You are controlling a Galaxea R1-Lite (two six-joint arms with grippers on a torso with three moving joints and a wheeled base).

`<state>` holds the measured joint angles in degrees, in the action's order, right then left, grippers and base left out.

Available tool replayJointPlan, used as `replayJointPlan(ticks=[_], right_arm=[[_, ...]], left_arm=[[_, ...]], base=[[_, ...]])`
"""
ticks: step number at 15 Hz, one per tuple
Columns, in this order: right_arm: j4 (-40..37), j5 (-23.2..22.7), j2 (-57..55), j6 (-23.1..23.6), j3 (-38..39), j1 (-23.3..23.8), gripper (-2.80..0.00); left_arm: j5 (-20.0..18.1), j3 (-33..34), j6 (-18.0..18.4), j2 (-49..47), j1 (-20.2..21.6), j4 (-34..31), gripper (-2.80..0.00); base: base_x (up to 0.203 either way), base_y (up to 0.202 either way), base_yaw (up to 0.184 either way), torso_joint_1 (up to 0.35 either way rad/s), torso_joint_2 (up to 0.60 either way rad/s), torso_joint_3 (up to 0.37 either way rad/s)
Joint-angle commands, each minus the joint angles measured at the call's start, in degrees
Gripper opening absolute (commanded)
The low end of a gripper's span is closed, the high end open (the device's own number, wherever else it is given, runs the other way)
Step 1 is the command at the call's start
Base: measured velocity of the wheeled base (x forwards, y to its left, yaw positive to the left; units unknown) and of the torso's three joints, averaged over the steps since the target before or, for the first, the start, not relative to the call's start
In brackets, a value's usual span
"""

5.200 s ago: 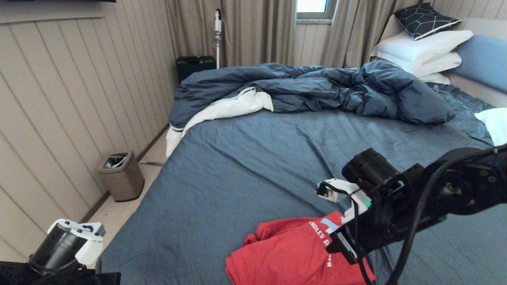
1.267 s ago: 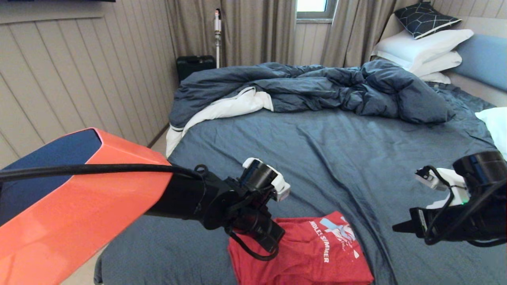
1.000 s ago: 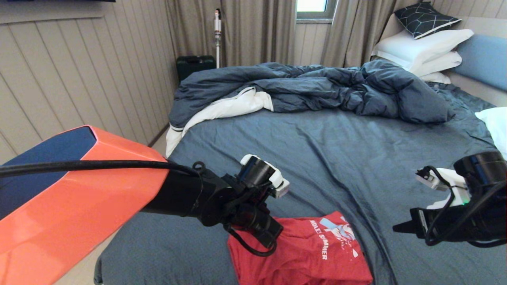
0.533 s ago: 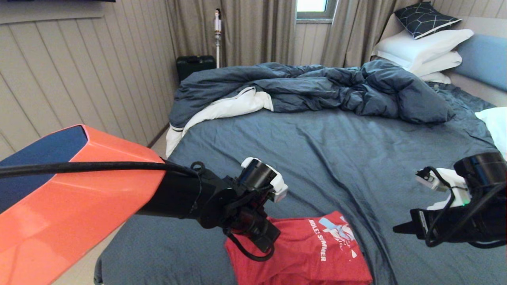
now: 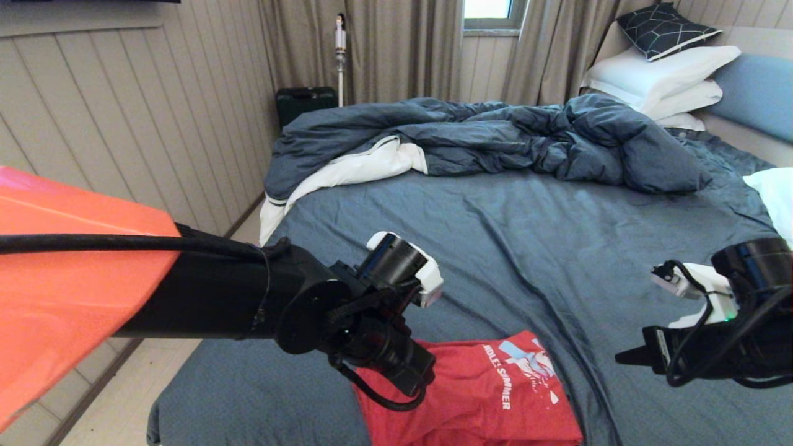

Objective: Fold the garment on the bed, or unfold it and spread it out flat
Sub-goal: Fold the red T-shirt, then unford the red T-shirt

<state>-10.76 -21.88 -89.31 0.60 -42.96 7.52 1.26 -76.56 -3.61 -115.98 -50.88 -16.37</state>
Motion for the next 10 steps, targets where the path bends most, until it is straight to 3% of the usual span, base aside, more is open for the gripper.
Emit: replayJointPlan(ticks=[1,4,7,8,10], right_arm=[[-0.13,-0.18,0.36,0.04,0.07,-0.14,-2.8],[-0.13,-0.19,0.63,0.11,0.85,-0.4,-2.8],[-0.13,-0.27,1.83,0.16,1.21,-0.72,-2.8],[-0.13,-0.24,2.45,0.18,1.5,-0.75,-2.8],[-0.09,-0.26,4.85,0.23,2.42,-0.89,-2.8]], left_arm=[[0.89,1.71,-0.62,3.76,0.39,-1.92,0.0],[4.96,9.52,-2.26,7.48,2.37,-3.16,0.0],[6.03,19.6,-5.67,15.37,6.75,-0.97,0.0],[6.25,23.65,-6.28,19.14,8.66,0.17,-2.8],[7.07,32.07,-6.92,27.28,12.84,3.13,-2.8]], base=[[0.0,0.0,0.0,0.0,0.0,0.0],[0.0,0.0,0.0,0.0,0.0,0.0],[0.0,0.0,0.0,0.0,0.0,0.0],[0.0,0.0,0.0,0.0,0.0,0.0],[0.0,0.0,0.0,0.0,0.0,0.0]])
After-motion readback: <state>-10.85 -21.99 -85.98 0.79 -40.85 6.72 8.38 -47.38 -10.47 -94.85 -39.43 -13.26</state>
